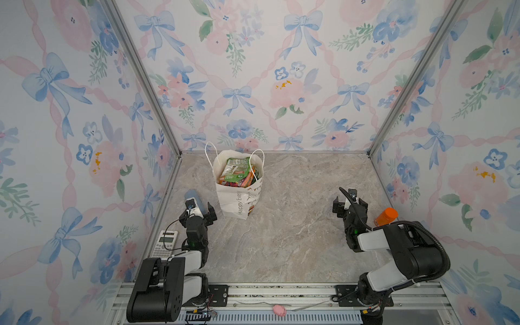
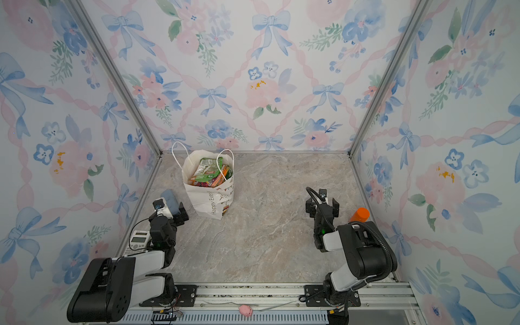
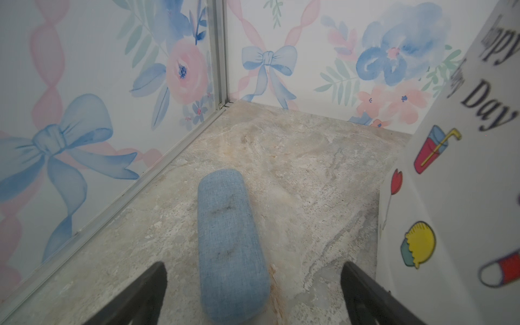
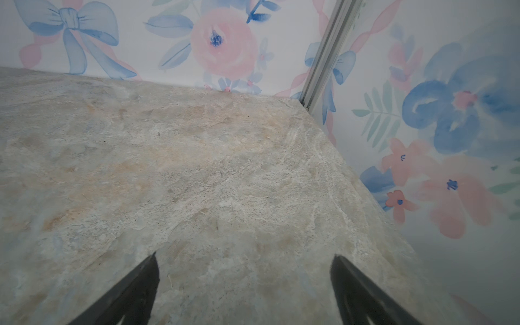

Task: Place the snacks into the paper bag
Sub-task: Reset both arms

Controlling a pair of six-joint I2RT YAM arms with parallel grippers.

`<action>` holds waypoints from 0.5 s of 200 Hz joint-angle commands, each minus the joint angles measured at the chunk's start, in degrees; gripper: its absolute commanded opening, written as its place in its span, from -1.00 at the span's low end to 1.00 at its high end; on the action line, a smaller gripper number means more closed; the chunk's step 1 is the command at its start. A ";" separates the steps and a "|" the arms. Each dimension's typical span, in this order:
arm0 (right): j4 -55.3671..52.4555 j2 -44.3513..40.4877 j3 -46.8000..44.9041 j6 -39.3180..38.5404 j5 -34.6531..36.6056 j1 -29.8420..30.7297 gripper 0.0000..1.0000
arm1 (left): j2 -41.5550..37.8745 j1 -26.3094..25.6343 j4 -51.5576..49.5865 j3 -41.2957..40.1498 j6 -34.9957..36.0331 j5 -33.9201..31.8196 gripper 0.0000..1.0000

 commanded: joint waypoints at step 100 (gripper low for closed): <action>-1.44 0.68 3.16 2.81 -0.37 -0.69 0.93 | 16.60 -1.31 12.95 5.97 5.58 6.79 0.95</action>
